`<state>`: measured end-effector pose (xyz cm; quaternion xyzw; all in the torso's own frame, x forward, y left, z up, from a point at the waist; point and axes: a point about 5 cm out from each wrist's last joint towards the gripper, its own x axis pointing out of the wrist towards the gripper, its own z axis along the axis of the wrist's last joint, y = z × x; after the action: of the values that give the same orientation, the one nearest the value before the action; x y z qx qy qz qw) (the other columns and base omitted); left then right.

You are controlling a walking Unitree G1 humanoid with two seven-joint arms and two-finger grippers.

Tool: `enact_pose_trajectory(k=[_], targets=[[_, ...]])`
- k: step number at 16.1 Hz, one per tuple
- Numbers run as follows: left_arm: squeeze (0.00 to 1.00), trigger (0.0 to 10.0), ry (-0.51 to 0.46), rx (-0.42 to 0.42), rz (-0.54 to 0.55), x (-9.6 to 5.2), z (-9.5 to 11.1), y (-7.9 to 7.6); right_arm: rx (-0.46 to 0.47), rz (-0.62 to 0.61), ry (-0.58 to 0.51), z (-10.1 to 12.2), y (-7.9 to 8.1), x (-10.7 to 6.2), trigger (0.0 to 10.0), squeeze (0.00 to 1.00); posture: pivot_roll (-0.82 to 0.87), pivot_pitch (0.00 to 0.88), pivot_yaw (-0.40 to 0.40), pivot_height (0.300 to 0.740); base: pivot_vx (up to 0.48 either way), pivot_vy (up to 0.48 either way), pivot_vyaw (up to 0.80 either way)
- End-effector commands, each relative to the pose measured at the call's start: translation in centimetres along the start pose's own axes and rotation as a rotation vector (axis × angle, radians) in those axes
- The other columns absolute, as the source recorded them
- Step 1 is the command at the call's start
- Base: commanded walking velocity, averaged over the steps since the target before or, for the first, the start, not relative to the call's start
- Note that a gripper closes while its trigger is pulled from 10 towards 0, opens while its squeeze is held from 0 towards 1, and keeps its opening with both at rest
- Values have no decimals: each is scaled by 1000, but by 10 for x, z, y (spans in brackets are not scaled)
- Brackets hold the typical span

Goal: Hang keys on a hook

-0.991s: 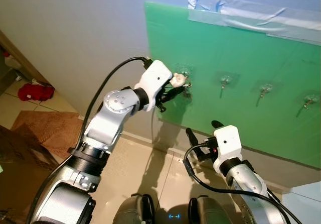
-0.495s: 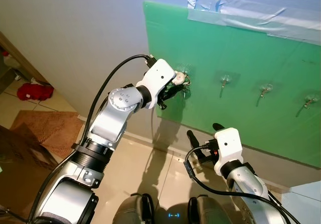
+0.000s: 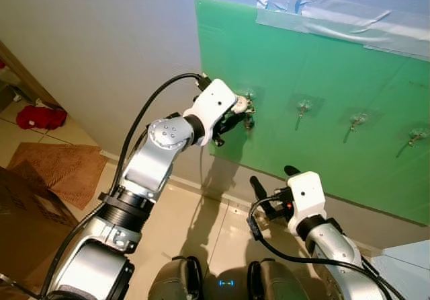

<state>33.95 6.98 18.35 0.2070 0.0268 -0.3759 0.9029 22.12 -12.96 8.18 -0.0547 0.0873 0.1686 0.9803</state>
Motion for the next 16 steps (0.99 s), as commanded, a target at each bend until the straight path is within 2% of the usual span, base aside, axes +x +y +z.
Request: enact_pose_trajectory(k=[1, 8, 10, 12, 13, 14, 15, 16], targets=[[0, 0, 11, 6, -21, -1, -1, -8, 9, 9, 5, 0, 1, -3, 10000, 0, -186, 199, 36, 710, 0, 0, 0], [0, 0, 81, -20, -30, -1, -13, -13, 25, 13, 12, -2, 0, -2, 10000, 0, -181, 190, 33, 710, 0, 0, 0], [0, 0, 84, 4, -27, -1, -14, -14, 25, 15, 15, -3, -1, -2, 10000, 0, -181, 186, 31, 710, 0, 0, 0], [0, 667, 83, 25, -12, 0, -16, -14, 21, 17, 17, -3, -2, -3, 10000, 0, -183, 182, 29, 710, 0, 0, 0], [0, 8549, 92, 24, 3, 0, -17, -11, 20, 18, 17, -3, -3, -3, 10000, 0, -183, 182, 29, 710, 0, 0, 0], [0, 10000, 99, 21, 16, 0, -18, -10, 19, 18, 18, -3, -3, -3, 10000, 0, -184, 178, 27, 710, 0, 0, 0], [431, 10000, 96, 17, 29, 0, -18, -9, 18, 19, 19, -3, -3, -3, 10000, 0, -184, 178, 27, 710, 0, 0, 0], [1000, 10000, 95, 15, 29, 0, -18, -8, 17, 19, 19, -3, -3, -3, 10000, 0, -186, 176, 26, 710, 0, 0, 0]])
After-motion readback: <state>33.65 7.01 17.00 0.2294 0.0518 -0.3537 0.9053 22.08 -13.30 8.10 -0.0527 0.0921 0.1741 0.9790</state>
